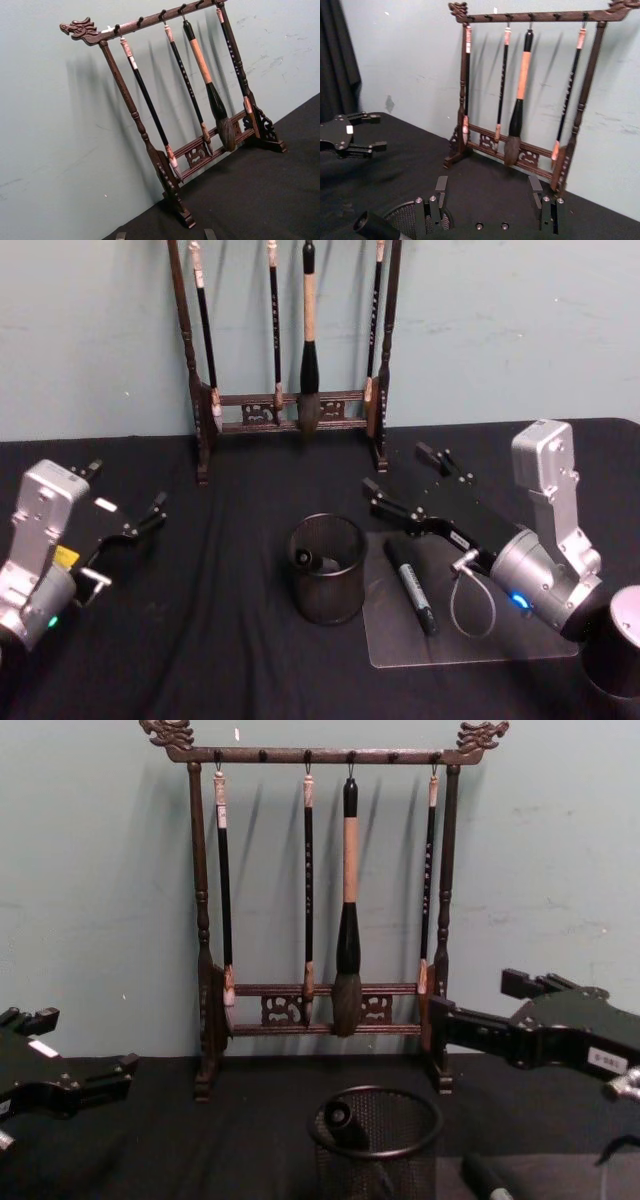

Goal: Pick up the water-based marker from the table and place it into the pen holder.

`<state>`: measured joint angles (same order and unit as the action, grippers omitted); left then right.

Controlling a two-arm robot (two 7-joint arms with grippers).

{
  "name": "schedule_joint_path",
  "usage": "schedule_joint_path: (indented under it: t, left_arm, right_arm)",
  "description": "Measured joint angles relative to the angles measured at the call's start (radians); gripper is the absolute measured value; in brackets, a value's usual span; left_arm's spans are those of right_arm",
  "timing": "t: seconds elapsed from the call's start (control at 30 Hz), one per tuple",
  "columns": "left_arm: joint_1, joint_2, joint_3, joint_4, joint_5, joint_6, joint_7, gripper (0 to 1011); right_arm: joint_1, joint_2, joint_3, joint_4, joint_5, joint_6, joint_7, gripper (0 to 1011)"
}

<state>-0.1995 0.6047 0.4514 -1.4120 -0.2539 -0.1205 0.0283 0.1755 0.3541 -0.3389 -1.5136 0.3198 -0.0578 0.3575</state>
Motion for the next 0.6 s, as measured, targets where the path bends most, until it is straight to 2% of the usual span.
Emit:
schedule_joint_path:
  t: [0.27,0.6]
  left_arm:
    - [0.0,0.0,0.0,0.0,0.0,0.0,0.0,1009]
    - [0.0,0.0,0.0,0.0,0.0,0.0,0.0,1009]
  right_arm:
    - [-0.028,-0.004,0.031,-0.014,-0.004,0.018,-0.022,1003]
    - [-0.02,-0.024,0.044,0.043,-0.006,0.033,-0.022,1002]
